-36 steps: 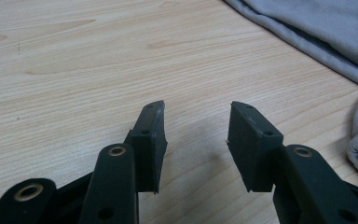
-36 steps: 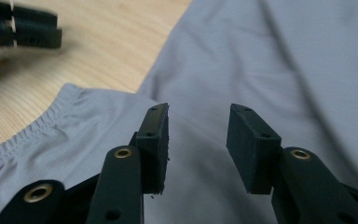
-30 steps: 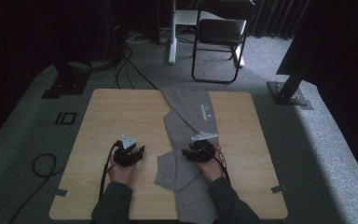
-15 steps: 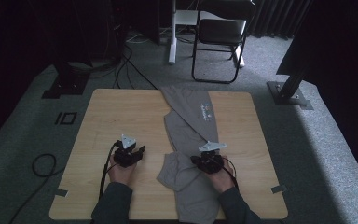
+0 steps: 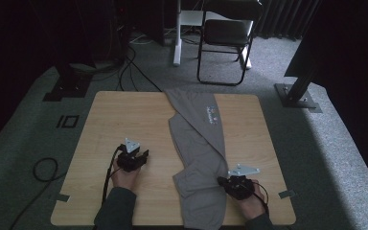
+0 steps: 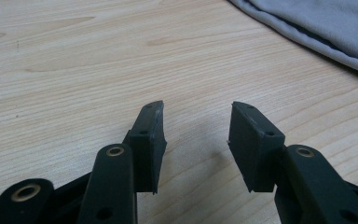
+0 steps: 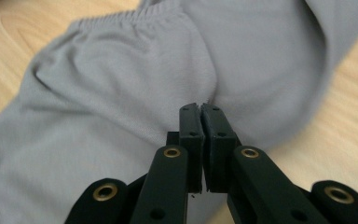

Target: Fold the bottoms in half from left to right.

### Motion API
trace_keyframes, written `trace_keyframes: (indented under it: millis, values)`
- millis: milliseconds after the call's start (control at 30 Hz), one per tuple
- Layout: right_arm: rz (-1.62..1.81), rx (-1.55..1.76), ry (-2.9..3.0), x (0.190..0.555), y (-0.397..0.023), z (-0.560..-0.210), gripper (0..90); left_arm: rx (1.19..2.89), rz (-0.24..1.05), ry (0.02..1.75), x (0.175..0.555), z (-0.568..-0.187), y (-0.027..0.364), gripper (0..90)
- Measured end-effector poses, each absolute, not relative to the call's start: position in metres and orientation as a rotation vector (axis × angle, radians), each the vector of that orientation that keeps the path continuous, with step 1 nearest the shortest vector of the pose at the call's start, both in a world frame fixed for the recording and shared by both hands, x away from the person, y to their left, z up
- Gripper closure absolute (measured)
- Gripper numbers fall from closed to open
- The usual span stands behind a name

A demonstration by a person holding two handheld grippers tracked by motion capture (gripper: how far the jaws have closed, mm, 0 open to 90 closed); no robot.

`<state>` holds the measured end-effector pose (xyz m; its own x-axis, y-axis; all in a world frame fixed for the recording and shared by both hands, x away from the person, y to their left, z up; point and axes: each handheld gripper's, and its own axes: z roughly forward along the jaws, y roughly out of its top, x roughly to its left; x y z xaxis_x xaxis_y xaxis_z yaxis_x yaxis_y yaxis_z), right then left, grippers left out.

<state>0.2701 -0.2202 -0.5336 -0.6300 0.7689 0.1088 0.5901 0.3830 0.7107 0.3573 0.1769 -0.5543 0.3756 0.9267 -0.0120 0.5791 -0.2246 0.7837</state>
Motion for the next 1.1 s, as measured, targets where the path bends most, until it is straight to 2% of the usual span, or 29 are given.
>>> trace_keyframes:
  millis: [200,367,600,833,900,967,1100]
  values:
    - [1.043,1.232,2.439,0.262,-0.228,-0.543,86.7,1.943,0.627,1.290,0.357,-0.554,0.174,56.2]
    - [1.091,1.224,2.403,0.268,-0.225,-0.536,71.7,1.971,0.620,1.253,0.356,-0.554,0.164,57.0]
    - [1.032,1.227,2.422,0.281,-0.217,-0.546,65.3,2.030,0.529,1.086,0.353,-0.548,0.116,57.0]
    - [1.032,1.209,2.417,0.289,-0.216,-0.547,67.4,2.098,0.442,0.885,0.355,-0.547,0.058,67.9]
    - [1.033,1.198,2.414,0.293,-0.215,-0.547,69.3,2.130,0.433,0.850,0.356,-0.549,0.049,74.8]
    - [1.029,1.195,2.415,0.297,-0.214,-0.547,71.2,2.184,0.467,0.862,0.361,-0.554,0.040,83.9]
    - [1.013,1.181,2.410,0.306,-0.209,-0.547,71.6,2.163,0.436,0.904,0.370,-0.554,0.043,88.1]
